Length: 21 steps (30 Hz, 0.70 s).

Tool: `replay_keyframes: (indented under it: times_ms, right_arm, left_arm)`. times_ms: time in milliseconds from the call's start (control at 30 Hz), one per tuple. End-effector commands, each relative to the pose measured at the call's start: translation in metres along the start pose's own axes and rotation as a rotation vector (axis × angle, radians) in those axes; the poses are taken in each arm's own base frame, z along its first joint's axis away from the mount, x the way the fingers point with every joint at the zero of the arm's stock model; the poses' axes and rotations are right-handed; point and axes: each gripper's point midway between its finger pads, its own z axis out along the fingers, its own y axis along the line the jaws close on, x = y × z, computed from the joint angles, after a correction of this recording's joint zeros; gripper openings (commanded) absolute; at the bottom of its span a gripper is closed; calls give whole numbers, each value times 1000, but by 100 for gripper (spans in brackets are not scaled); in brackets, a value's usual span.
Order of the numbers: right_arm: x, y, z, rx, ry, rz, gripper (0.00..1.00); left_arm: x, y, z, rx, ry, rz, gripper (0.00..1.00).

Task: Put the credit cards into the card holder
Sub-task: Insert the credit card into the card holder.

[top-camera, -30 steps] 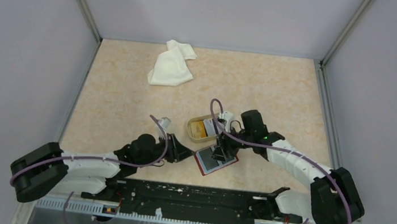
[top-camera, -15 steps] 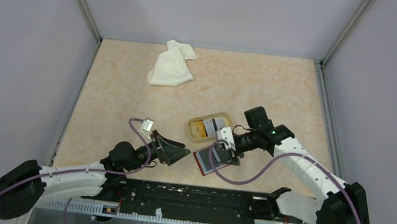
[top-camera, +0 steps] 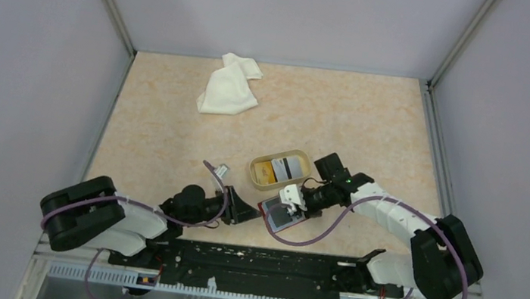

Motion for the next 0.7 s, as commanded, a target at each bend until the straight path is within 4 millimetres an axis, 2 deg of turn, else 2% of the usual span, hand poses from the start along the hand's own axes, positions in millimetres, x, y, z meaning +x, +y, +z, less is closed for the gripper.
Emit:
replay_keyframes:
  times_ms: [0,467,667]
  right_arm:
    - [0,-13,13,25,33,-34,23]
    - [20,-9,33,-12,172,-49,16]
    - [27,-5,35,-42,213,-39,13]
  left_arm:
    - [-3,-9,13,29,0,-38,37]
    - [8,9,30,-9,34,-63,39]
    - [10,16,33,-30,38,-69,42]
